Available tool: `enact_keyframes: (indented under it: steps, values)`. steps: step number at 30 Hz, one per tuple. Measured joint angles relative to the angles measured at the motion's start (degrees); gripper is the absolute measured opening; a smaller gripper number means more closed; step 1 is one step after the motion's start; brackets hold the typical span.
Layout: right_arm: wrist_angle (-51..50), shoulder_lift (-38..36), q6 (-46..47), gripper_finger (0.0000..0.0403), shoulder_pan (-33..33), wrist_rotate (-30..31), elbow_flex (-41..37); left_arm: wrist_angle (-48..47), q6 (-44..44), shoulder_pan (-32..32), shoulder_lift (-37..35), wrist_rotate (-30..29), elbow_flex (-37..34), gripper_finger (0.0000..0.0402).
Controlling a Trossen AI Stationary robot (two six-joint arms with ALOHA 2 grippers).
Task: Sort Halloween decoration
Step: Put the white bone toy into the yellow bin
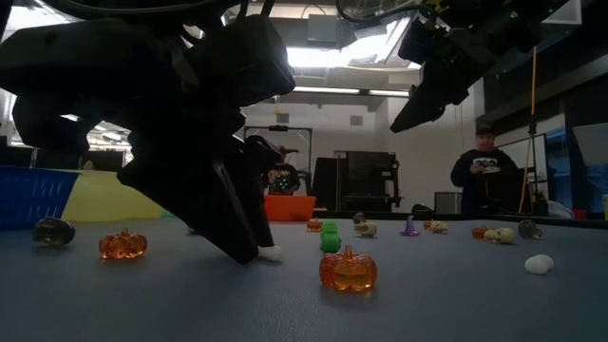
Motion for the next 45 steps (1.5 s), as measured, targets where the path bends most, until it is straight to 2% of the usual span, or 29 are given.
enact_keyframes:
  steps: [18, 30, 45]
  values:
    - [0.01, 0.0, 0.02, 0.0156, 0.01, 0.0, 0.0, -0.74, 0.02, 0.0, -0.04, 0.28, 0.04, 0.0038]
    - [0.0, 0.0, 0.01, 0.0156, 0.01, 0.0, 0.0, -0.8, 0.02, 0.0, -0.04, 0.2, 0.04, 0.0018]
    - [0.02, 0.0, 0.0, 0.0156, 0.02, 0.0, 0.0, -1.06, -0.04, 0.04, -0.06, 1.68, 0.49, 0.0017]
